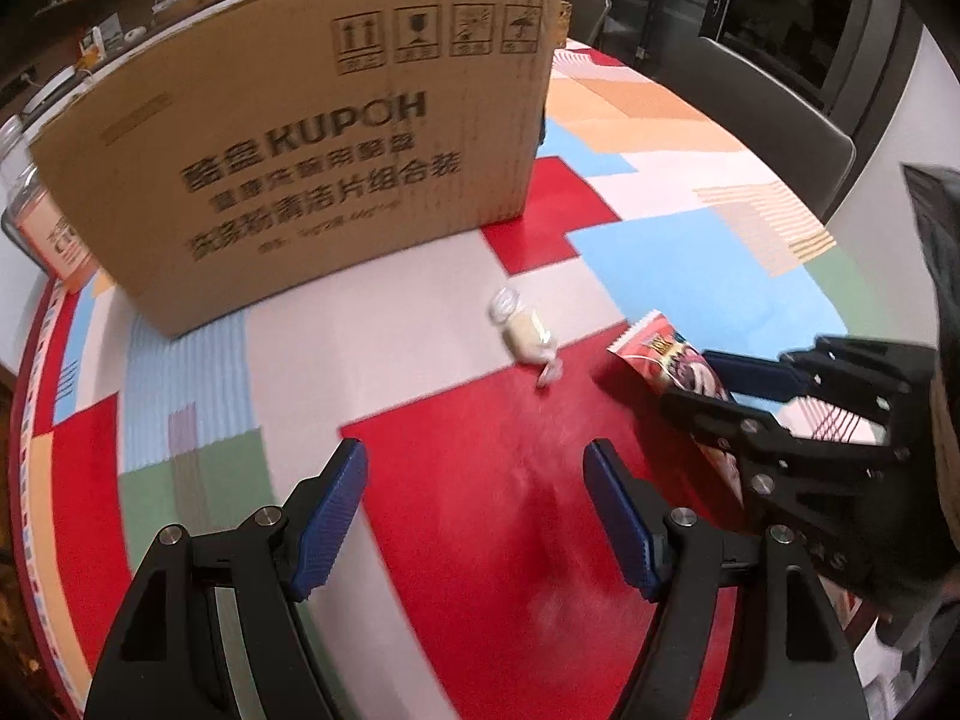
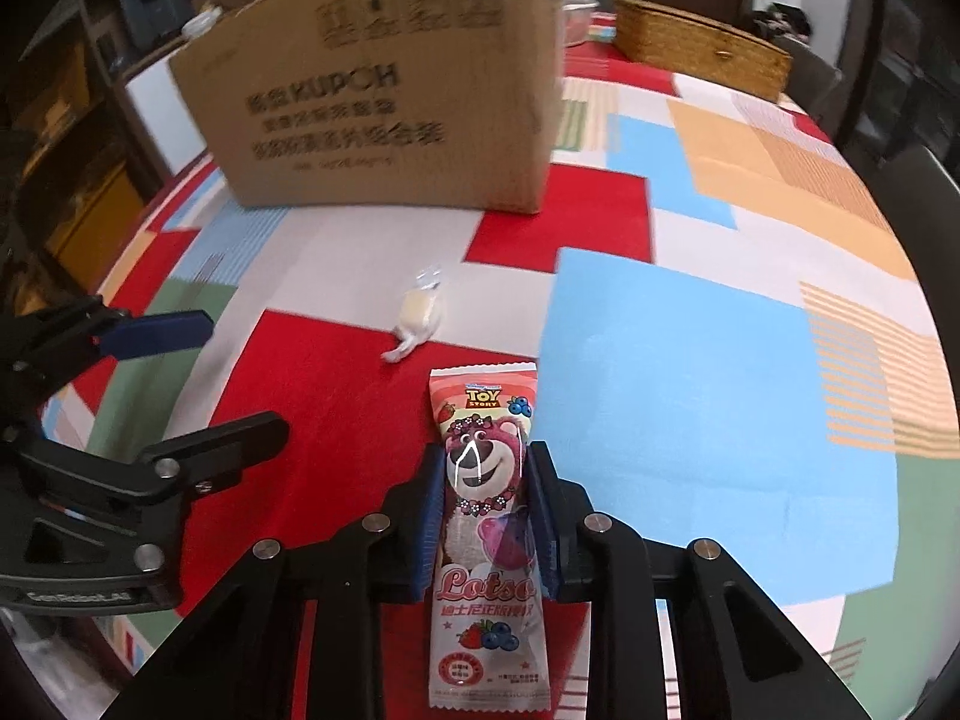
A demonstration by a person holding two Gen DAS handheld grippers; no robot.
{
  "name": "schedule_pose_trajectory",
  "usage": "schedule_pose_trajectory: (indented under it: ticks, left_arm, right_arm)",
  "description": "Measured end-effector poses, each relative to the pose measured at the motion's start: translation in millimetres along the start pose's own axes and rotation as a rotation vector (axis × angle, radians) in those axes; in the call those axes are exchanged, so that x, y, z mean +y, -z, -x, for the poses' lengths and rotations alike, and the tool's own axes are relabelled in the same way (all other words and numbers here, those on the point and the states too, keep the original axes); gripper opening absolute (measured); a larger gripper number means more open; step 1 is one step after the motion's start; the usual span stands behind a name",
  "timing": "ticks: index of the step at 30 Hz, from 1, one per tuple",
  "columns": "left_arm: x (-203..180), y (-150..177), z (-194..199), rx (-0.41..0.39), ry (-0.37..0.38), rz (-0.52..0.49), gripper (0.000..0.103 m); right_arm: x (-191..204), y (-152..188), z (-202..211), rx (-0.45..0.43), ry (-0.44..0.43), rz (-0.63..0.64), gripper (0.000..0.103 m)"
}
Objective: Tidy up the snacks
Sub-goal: 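Grasp the pink lollipop with the right tool while the left tool grasps the white candy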
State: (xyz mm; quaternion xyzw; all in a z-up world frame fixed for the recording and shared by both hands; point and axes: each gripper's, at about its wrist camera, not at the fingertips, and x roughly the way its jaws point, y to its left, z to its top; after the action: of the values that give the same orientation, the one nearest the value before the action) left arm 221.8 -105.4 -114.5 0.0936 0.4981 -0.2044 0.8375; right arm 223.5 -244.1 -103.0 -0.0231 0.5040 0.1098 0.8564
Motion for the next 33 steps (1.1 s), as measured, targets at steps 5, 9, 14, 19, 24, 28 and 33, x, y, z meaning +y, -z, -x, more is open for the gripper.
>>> schedule_pose_trajectory:
  ticks: [5, 9, 14, 19, 24, 28, 33]
  left_arm:
    - [-8.5, -16.9, -15.8, 0.004, 0.029, 0.012, 0.064]
    - [-17.2, -27.6, -27.4, 0.003, 0.033, 0.015, 0.057]
    - [-28.0, -40.6, -39.0, -0.014, -0.011, -0.009, 0.046]
    - [-37.0, -47.7, -46.5, -0.006, -0.040, -0.041, 0.033]
    - [-35.1, -45.8, -54.1, 0.017, -0.043, -0.028, 0.022]
    - [-33.4, -44.7, -53.5, 0.010, -0.022, -0.030, 0.019]
    - [-28.9, -44.2, -44.5, -0.007, -0.009, -0.021, 0.019]
  right_arm:
    - [-19.9, -1.2, 11.3, -0.043, 0.018, -0.113, 0.027]
    - [-34.7, -2.6, 14.3, -0.064, 0.005, -0.182, 0.027]
    - [-44.7, -1.1, 14.7, -0.073, 0.017, -0.206, 0.028]
    - [-54.0, 0.0, 13.3, -0.080, 0.012, -0.237, 0.028]
    - [-58.3, -0.6, 14.3, -0.089, 0.006, -0.251, 0.028]
    - [-56.1, -1.8, 13.8, -0.092, 0.005, -0.246, 0.028]
    - [-52.0, -1.5, 15.8, -0.096, -0.003, -0.241, 0.028]
